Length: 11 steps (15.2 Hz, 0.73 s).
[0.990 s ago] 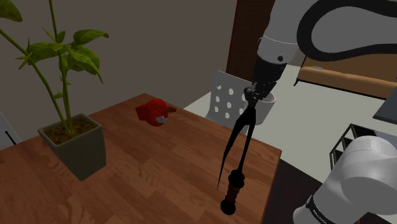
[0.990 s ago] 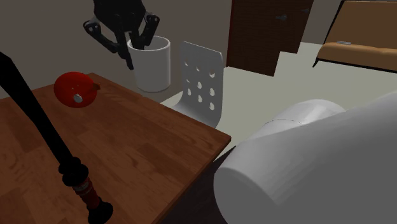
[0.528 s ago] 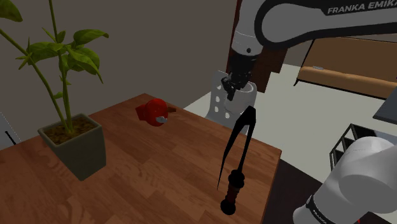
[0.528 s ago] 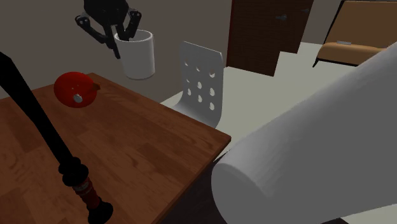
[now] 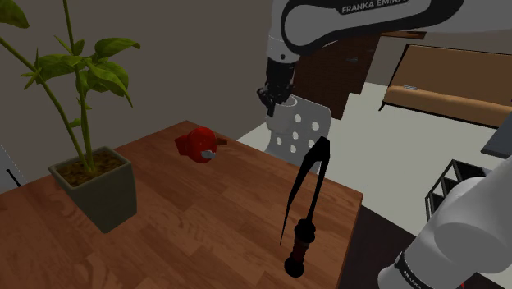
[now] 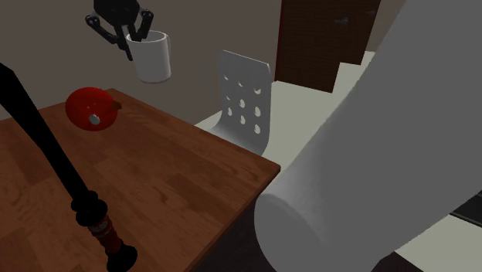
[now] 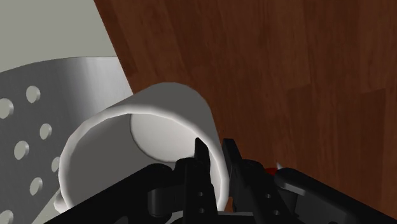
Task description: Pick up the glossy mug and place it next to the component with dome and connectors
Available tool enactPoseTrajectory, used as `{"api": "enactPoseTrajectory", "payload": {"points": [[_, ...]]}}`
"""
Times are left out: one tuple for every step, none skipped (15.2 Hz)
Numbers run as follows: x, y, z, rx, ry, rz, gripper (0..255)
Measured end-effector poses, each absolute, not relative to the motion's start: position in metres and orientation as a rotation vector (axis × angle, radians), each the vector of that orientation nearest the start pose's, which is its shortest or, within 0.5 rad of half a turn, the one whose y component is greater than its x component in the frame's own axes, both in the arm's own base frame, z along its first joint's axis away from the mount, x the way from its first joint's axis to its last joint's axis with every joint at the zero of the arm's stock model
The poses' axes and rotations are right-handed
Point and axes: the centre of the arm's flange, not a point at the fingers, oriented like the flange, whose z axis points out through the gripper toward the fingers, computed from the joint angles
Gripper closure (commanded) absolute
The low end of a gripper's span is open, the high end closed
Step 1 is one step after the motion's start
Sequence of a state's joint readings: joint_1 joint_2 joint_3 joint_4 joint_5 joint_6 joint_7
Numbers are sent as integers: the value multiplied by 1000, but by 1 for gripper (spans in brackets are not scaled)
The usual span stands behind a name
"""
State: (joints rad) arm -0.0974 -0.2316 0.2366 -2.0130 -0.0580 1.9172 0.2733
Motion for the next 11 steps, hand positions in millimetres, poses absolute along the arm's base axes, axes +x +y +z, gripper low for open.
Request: {"api": "enactPoseTrajectory", "payload": {"points": [[511, 76, 564, -3208, 194, -239, 255], [522, 76, 562, -3207, 193, -240, 255], [535, 72, 564, -3208, 193, -240, 255], [549, 70, 564, -3208, 193, -240, 255], [563, 73, 563, -3208, 193, -239, 255], [577, 70, 564, -3208, 192, -239, 255], [588, 67, 563, -3208, 192, -239, 255], [604, 69, 562, -3208, 193, -240, 255], [619, 69, 561, -3208, 192, -239, 255], [631, 70, 562, -3208, 192, -239, 255], [643, 68, 562, -3207, 192, -240, 255]]}}
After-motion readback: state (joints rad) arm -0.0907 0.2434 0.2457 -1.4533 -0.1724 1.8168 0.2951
